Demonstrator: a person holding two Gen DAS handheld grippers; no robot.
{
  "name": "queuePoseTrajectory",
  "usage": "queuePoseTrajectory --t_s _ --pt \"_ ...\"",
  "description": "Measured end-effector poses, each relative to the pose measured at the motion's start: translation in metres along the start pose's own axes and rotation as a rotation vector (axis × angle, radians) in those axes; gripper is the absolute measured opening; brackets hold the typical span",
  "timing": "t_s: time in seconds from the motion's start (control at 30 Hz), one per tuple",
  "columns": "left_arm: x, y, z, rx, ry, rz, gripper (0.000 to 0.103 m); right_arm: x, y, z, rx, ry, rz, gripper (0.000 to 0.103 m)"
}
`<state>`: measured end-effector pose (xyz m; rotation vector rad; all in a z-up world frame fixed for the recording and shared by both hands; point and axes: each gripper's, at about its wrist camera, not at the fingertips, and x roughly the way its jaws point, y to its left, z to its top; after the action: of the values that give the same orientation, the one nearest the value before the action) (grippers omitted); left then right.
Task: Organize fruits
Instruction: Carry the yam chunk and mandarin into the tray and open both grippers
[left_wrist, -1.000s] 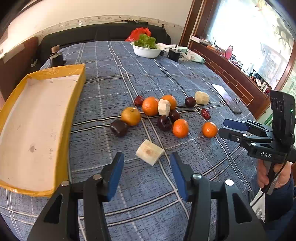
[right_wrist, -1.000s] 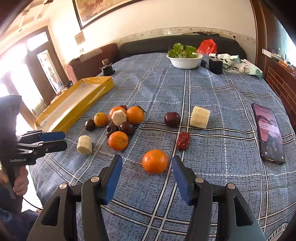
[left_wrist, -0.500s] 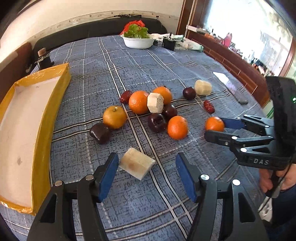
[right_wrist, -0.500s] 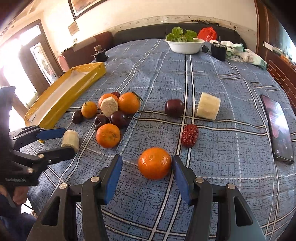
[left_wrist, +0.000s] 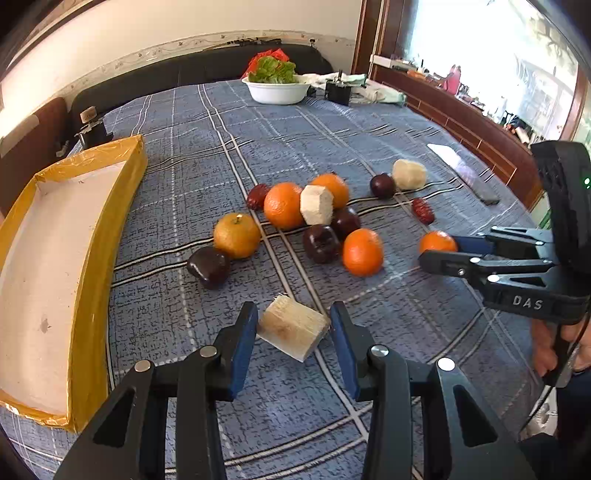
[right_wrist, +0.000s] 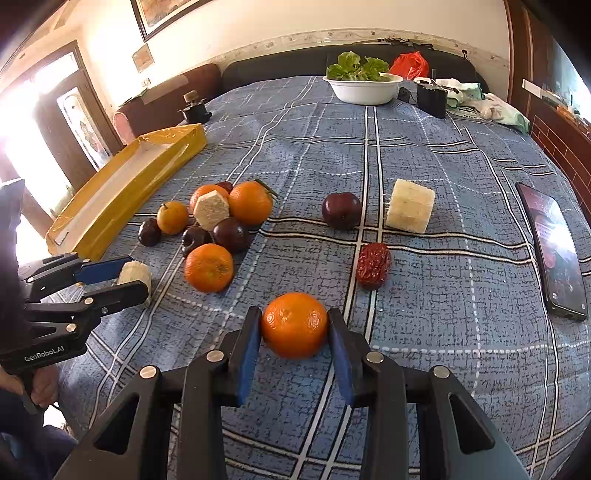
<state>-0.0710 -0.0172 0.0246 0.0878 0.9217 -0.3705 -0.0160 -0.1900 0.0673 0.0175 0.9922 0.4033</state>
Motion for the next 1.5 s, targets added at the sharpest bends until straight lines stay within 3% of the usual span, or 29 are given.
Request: queuePoseTrajectory --t_s 0.27,0.6,0.83,1.07,1.23,1.4,1.5 --pt "-0.029 0.011 0.008 -0.041 -0.067 -0.021 0.040 -0.025 0.017 0.009 -0.027 -0.065 0.035 0.039" --pt "-0.071 0.054 0.017 -0.106 -0.142 0.018 0.040 -0.039 0.054 0.037 -0.079 -0.090 0.135 0.039" --pt "-0.111 0.113 0.032 -0.158 -0.188 0.091 0.040 -0.046 0.102 0.070 -0.148 -0.088 0.222 0.039" --pt "-0.139 0.185 0.066 -0.211 -0.204 0.171 0.040 -0.033 0.158 0.127 -0.206 -0.080 0.297 0.039" --pt "-0.131 0.230 0.102 -0.229 -0.175 0.221 0.040 0.003 0.192 0.175 -0.196 -0.046 0.326 0.039" --pt "-0.085 0.260 0.121 -0.257 -0.104 0.257 0.040 0.056 0.213 0.215 -0.159 -0.034 0.291 0.040" --pt "-0.056 0.277 0.121 -0.299 -0.067 0.237 0.040 0.093 0.218 0.230 -0.145 -0.011 0.244 0.040"
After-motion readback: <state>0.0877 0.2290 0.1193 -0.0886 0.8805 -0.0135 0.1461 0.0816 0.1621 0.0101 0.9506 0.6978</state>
